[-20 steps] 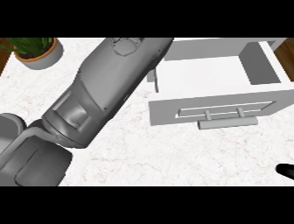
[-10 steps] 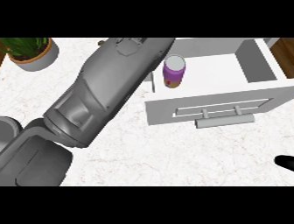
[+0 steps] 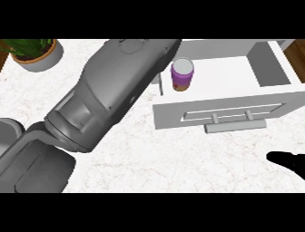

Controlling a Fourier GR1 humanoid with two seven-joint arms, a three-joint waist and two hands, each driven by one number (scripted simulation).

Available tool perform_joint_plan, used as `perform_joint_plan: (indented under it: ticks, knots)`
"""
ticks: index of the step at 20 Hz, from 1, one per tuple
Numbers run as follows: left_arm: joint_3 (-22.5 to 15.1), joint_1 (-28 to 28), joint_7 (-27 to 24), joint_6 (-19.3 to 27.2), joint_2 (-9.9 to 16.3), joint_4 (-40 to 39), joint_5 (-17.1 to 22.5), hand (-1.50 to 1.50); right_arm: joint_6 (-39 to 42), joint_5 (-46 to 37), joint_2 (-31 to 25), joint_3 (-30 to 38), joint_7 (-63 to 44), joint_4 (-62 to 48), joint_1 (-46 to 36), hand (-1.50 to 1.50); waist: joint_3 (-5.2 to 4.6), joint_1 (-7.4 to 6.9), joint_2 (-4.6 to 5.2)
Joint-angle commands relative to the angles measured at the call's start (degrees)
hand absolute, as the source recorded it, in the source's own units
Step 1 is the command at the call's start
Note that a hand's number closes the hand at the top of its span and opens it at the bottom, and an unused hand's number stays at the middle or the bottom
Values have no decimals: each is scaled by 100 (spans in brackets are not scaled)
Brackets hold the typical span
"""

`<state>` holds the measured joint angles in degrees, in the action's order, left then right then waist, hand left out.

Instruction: Pick up the can, place it into the drawer and close the drawer

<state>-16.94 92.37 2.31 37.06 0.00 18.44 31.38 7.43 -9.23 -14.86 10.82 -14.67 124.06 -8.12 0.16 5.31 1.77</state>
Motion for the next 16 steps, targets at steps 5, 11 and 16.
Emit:
perform_joint_plan:
  ticks: [5, 11, 16]
  knots:
    - [89, -158, -470, 17, 0, -50, 325, -150, -210, -1695, -273, -836, 648, -850, -450, -150, 0, -139, 13]
    - [-27, 139, -240, 111, 0, -180, 243, -150, -535, -2805, -322, -1440, 899, -1805, -766, -150, -4, -317, -70]
    - [32, 292, -217, -73, 0, -315, 135, -150, -952, -3523, -309, -1666, 1261, -3251, -1297, -150, -5, -481, -55]
